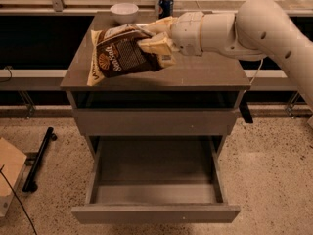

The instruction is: Pick brown chip bag from middle drawer and place on counter

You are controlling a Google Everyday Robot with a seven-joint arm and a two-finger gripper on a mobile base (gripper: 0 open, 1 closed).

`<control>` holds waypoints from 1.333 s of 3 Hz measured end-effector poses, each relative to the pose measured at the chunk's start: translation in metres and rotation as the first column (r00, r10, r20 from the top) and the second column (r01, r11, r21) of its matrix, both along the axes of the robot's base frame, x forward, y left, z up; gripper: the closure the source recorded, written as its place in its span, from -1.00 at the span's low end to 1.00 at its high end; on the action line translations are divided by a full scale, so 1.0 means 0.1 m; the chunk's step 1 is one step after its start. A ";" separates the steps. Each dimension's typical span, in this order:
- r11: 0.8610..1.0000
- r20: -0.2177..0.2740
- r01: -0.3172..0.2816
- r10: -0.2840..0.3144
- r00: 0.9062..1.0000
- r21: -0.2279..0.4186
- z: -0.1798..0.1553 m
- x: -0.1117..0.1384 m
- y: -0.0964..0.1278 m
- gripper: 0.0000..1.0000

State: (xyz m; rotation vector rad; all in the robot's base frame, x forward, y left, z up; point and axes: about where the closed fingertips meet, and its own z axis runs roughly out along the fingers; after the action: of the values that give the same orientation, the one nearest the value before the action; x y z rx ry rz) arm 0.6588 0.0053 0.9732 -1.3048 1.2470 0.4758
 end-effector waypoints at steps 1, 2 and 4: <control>0.996 -0.025 0.075 -0.074 0.997 0.042 -0.14 0.53 -0.11 0.97; 0.987 -0.064 0.146 -0.141 0.988 0.074 -0.29 0.89 -0.25 0.50; 0.988 -0.065 0.135 -0.130 0.989 0.074 -0.29 0.88 -0.19 -0.44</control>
Offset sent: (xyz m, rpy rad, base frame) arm 0.1315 -0.0501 -0.0452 0.1198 0.0971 -0.2334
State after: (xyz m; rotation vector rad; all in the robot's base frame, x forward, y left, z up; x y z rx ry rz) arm 0.7467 -0.0139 0.9442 -1.1409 1.3424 0.4664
